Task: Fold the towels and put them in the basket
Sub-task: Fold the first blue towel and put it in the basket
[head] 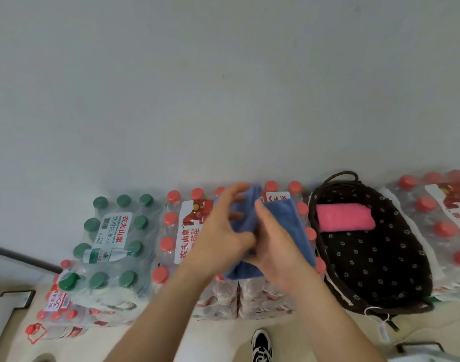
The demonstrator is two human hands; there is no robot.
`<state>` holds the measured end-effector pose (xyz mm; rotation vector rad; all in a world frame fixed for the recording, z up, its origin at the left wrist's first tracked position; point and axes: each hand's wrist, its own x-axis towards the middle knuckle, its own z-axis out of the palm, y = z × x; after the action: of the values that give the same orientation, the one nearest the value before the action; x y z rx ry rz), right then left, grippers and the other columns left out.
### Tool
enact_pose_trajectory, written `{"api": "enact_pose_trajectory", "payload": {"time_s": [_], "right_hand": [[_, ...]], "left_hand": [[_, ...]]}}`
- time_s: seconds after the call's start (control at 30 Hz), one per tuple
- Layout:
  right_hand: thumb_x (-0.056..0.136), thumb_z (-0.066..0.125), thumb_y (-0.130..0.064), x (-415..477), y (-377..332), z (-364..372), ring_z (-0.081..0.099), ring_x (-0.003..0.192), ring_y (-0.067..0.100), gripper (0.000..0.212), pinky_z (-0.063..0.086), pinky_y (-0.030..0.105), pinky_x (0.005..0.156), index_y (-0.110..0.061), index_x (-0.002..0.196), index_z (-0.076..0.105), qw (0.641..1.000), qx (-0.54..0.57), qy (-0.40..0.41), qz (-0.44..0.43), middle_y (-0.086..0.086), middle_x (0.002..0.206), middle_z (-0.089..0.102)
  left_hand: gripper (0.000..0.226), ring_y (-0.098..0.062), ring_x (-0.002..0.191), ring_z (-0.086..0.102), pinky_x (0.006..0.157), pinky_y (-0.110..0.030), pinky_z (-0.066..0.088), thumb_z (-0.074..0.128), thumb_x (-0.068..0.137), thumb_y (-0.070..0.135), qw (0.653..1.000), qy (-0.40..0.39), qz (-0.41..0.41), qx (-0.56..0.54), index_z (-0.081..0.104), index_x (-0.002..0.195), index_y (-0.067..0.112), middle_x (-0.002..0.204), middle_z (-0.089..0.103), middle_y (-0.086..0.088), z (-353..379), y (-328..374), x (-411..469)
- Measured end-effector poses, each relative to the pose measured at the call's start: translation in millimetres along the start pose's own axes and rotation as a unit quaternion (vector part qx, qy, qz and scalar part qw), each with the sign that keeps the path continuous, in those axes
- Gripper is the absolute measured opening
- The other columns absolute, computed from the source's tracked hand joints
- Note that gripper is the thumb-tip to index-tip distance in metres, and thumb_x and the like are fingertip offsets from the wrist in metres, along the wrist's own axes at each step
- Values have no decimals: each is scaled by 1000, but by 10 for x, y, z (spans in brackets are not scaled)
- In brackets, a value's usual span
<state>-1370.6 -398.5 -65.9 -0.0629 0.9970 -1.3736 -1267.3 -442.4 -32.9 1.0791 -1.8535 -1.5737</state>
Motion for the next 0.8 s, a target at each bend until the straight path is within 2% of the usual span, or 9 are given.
{"api": "enact_pose_trajectory", "payload": {"time_s": [0.07,0.17,0.27,0.4,0.47,0.53,0.6,0.7,0.8], "right_hand": [[84,66,-28,-4,-86,-104,68,103,19,23,50,39,92,-16,99,77,997,67,17,-22,8,109,71],[89,60,-9,29,-172,-386,70,80,28,16,54,39,71,-1,79,70,997,-3,74,-29,17,84,70],[82,55,3,46,-200,-546,50,75,33,5,47,43,71,-2,83,52,996,-28,83,-20,21,77,43],[62,56,3,55,-189,-566,41,82,36,36,45,46,78,18,95,51,997,-42,67,-27,22,88,41],[67,45,10,78,-201,-589,51,71,31,25,49,40,69,11,89,58,988,-99,106,-53,21,77,50],[62,44,7,98,-244,-614,51,65,27,26,45,38,63,0,81,60,958,-223,164,-78,19,73,53],[64,47,6,132,-270,-657,53,68,31,28,46,40,63,-1,86,62,925,-316,191,-86,21,77,56],[76,59,-4,178,-265,-705,65,81,29,17,56,45,75,-9,91,65,894,-384,210,-97,12,86,68],[82,59,-12,209,-220,-729,65,83,22,18,55,44,78,-17,99,62,814,-507,230,-164,2,90,68]], "left_hand": [[81,7,113,55,92,-22,52,63,76,-2,997,-51,38,36,34,142,35,131,54,12,247,-36,4],[75,5,125,45,103,-16,38,64,80,14,981,-49,117,147,31,141,39,138,48,15,380,-288,-83],[67,-14,138,35,110,-37,35,55,80,22,921,25,182,344,33,143,26,147,41,4,417,-642,-185],[60,-35,135,38,105,-53,40,44,84,17,895,45,151,416,33,142,16,148,39,-13,448,-880,-172],[65,-38,134,40,101,-52,44,59,82,8,884,44,157,439,34,142,17,149,38,-15,441,-944,-127],[82,-39,131,44,94,-48,50,76,70,0,881,21,153,447,38,140,19,147,41,-16,442,-960,-109],[86,-39,128,48,81,-40,56,81,62,-2,878,4,145,456,43,136,21,144,45,-15,455,-947,-112],[86,-38,128,48,63,-34,60,81,58,-3,866,-15,138,481,47,133,22,144,46,-14,481,-944,-112],[85,-37,130,46,54,-30,59,80,57,-3,852,-31,134,506,49,132,23,145,45,-14,479,-958,-90]]}}
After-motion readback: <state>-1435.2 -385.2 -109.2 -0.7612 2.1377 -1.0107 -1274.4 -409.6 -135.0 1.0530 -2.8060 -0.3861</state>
